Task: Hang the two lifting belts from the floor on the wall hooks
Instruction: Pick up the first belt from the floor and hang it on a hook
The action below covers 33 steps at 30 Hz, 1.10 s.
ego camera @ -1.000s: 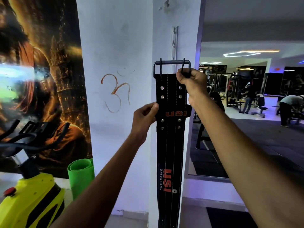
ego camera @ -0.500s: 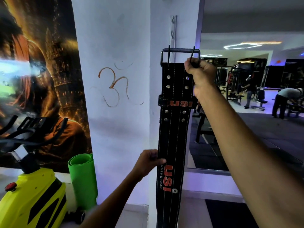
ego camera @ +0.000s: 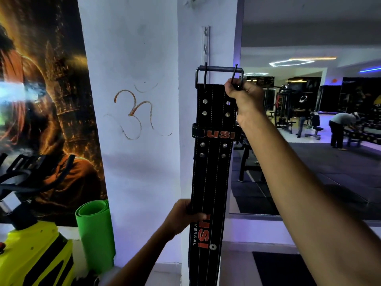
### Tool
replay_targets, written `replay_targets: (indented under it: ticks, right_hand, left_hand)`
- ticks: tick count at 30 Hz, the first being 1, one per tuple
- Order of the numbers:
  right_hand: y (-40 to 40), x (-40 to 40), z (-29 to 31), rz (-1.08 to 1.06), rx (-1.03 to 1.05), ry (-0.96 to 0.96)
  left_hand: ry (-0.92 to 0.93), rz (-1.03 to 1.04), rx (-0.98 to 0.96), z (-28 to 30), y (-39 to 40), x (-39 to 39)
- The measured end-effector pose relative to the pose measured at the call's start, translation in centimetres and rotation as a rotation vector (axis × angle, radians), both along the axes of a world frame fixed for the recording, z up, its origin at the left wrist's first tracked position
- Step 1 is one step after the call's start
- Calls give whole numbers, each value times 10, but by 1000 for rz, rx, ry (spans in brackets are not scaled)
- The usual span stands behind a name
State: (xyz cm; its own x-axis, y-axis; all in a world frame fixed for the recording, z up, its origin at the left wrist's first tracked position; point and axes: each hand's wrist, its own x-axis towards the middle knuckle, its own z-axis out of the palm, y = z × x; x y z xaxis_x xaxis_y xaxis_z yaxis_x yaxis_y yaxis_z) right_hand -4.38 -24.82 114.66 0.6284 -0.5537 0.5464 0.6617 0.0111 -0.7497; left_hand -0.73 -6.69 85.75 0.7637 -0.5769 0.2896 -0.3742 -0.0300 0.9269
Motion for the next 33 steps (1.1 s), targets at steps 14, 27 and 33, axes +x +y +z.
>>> replay_targets:
  ticks: [14, 27, 33]
  right_hand:
    - [12, -10, -25, -3, 34, 53]
    - [1, -12, -48, -76, -268, -25]
    - [-3, -17, -61, -75, -368, -54]
  left_hand:
    - [-240, 275, -600, 198, -12, -16]
    - [-418, 338, -359, 234, -19, -10]
    - [-561, 392, -289, 229, -27, -11]
